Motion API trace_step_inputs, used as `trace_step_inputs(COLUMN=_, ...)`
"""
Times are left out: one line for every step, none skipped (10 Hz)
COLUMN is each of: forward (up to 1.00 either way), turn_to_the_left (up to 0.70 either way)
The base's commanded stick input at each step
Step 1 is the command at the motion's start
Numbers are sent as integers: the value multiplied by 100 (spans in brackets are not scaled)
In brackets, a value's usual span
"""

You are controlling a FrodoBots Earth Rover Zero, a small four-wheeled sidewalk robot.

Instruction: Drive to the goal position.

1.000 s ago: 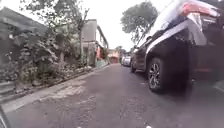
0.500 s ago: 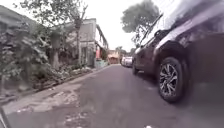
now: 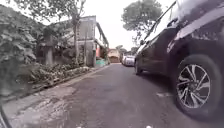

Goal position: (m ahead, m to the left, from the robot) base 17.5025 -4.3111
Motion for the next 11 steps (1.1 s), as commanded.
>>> trace_step_inputs(forward=100, turn_to_the_left=0)
trace_step_inputs(forward=100, turn_to_the_left=0)
trace_step_inputs(forward=100, turn_to_the_left=0)
trace_step_inputs(forward=100, turn_to_the_left=0)
trace_step_inputs(forward=100, turn_to_the_left=0)
trace_step_inputs(forward=100, turn_to_the_left=0)
trace_step_inputs(forward=100, turn_to_the_left=0)
trace_step_inputs(forward=100, turn_to_the_left=0)
trace_step_inputs(forward=100, turn_to_the_left=0)
trace_step_inputs(forward=100, turn_to_the_left=0)
trace_step_inputs(forward=100, turn_to_the_left=0)
